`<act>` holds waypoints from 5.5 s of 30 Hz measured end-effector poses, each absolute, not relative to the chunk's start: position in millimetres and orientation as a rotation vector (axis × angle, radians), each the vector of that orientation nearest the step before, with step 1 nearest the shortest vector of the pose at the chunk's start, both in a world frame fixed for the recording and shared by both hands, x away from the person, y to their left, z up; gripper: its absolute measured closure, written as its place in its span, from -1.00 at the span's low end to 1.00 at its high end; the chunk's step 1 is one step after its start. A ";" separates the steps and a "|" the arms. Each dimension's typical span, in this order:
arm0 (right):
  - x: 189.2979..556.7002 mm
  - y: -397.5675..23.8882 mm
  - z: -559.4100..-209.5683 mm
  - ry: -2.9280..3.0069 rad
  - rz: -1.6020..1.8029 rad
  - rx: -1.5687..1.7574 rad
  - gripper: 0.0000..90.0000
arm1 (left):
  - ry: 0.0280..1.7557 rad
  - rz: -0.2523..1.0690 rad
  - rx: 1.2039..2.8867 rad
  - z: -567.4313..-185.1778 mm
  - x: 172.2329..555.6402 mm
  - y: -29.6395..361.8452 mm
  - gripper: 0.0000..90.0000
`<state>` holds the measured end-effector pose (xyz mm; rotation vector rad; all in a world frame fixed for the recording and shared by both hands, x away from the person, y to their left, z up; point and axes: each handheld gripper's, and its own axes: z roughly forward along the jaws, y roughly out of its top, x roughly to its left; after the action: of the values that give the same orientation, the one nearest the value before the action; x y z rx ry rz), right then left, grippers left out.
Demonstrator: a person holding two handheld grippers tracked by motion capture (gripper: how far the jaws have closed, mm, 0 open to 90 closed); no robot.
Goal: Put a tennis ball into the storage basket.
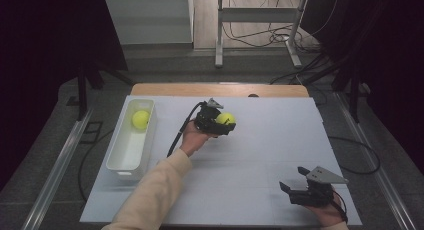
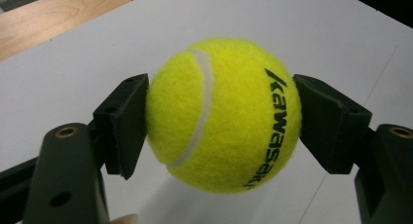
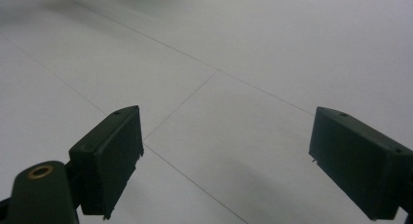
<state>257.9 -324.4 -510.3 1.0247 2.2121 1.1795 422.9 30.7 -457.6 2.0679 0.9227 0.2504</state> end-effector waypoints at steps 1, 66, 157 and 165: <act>257.9 -324.4 -510.3 2.212 1.180 1.025 -0.72 | 0.920 0.252 2.067 -456.8 421.9 31.4 -0.42; 257.1 -324.3 -509.8 2.210 1.170 1.023 -0.71 | 0.866 0.279 2.005 -438.6 372.8 81.5 -0.42; 257.3 -323.2 -510.2 2.213 1.163 1.021 -0.71 | 0.955 0.343 1.868 -425.7 327.9 164.4 -0.42; 257.2 -323.1 -510.1 2.213 1.158 1.023 -0.71 | 0.964 0.350 1.855 -424.7 325.3 170.7 -0.43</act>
<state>257.2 -323.1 -510.1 1.0231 2.2135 1.1584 325.3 170.7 -424.7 1.8546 0.9636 0.3497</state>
